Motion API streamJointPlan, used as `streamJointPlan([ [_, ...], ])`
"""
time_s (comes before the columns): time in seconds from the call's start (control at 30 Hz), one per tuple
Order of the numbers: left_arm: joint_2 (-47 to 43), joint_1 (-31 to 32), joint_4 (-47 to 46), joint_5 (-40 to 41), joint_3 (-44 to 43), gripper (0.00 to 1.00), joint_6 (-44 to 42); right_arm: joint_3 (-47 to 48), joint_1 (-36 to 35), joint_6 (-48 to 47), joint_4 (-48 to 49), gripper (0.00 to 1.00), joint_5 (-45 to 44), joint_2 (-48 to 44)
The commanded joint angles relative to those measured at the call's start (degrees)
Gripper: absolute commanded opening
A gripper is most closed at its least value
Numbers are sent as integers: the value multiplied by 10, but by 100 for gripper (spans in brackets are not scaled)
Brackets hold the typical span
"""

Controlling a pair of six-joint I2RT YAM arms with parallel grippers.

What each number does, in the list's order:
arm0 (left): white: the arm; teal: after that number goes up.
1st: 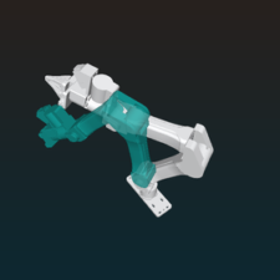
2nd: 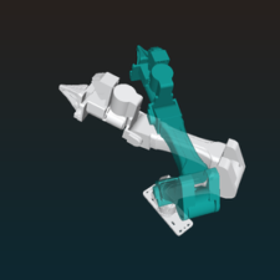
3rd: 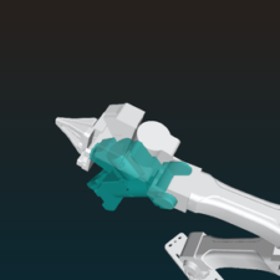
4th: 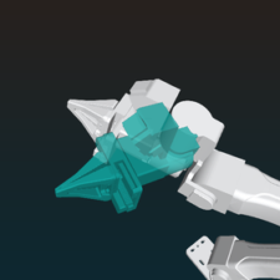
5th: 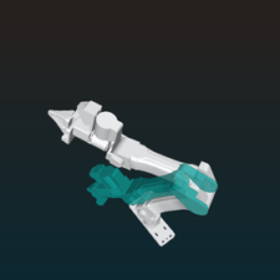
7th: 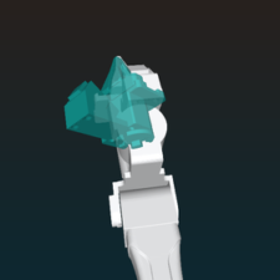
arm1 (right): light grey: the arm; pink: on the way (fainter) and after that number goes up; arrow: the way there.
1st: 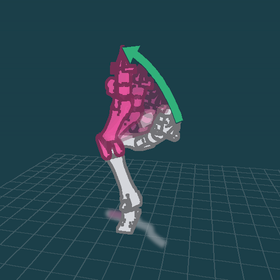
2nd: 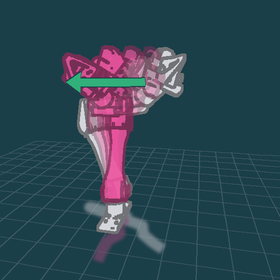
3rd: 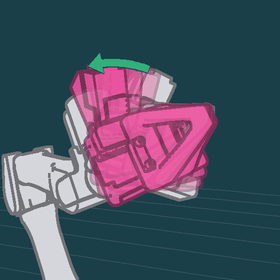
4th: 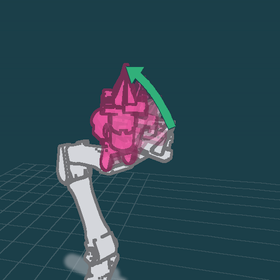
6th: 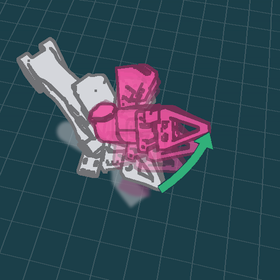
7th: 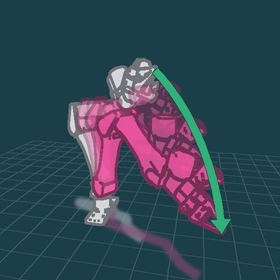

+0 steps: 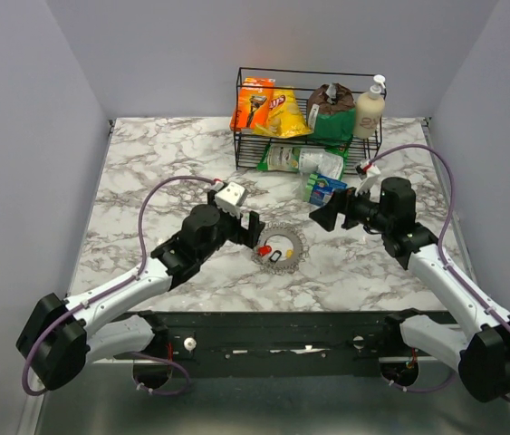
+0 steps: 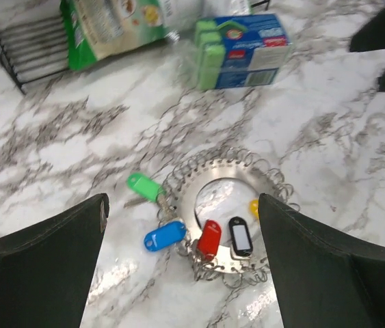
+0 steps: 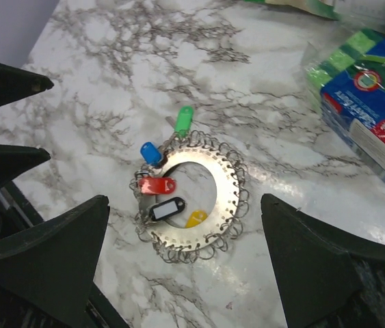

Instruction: Put the keys on the keyring

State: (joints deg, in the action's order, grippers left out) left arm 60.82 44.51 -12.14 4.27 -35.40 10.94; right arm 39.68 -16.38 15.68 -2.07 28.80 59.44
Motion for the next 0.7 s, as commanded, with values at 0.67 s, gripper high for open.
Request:
streamJointPlan([
  [0.67,142,-160,360,260,-111,99,298,2,18,52,-123,100,-359,-91],
])
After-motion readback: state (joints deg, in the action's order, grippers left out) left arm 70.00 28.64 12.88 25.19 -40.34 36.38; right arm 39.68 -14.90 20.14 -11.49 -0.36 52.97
